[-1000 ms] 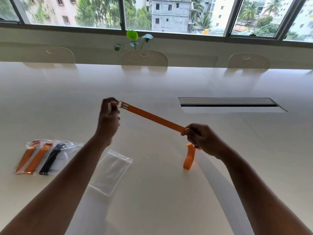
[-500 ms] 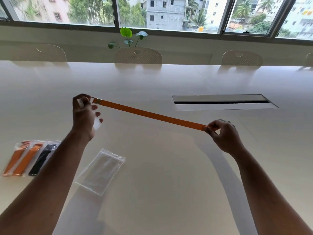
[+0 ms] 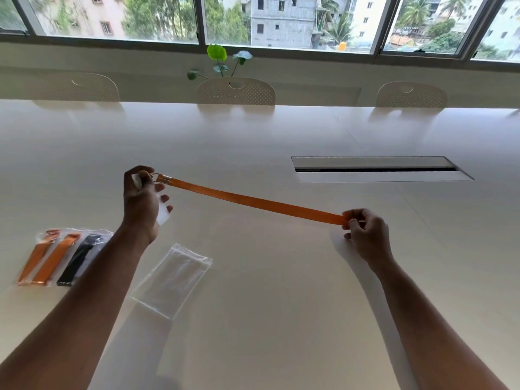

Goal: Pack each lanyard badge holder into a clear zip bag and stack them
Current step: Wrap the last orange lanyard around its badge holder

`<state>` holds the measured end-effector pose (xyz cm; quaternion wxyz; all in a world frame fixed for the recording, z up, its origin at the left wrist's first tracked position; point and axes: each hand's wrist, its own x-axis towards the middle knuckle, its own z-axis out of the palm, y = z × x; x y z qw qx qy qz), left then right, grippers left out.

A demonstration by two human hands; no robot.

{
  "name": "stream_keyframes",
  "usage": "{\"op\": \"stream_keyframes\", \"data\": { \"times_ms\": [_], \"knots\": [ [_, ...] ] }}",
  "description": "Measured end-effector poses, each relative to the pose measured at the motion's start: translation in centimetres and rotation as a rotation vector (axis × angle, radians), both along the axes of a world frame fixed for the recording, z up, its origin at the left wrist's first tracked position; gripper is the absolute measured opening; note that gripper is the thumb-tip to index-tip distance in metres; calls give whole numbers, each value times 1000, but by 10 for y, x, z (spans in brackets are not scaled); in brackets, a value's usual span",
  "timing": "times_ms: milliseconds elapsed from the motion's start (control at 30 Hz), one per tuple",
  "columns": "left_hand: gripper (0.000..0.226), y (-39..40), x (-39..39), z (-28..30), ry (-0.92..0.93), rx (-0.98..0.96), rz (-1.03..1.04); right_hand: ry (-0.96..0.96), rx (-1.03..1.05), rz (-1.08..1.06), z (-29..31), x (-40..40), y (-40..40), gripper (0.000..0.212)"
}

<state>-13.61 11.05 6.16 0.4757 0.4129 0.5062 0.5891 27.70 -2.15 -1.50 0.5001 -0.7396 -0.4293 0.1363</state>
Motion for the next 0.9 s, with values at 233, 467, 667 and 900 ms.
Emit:
{"op": "stream_keyframes", "data": {
  "times_ms": [233, 467, 667, 900],
  "knots": [
    [27, -2, -1, -10, -14, -21, 34, 201, -12, -189, -2, 3, 7, 9],
    [27, -2, -3, -19, -20, -61, 73, 1054, 116, -170, 20, 1, 4, 13],
    [33, -4, -2, -27, -17, -106, 80, 1432, 203, -32, 30, 4, 7, 14],
    [36, -10, -3, -31, 89, -90, 94, 1489, 294, 60, 40, 4, 8, 15]
  ]
}}
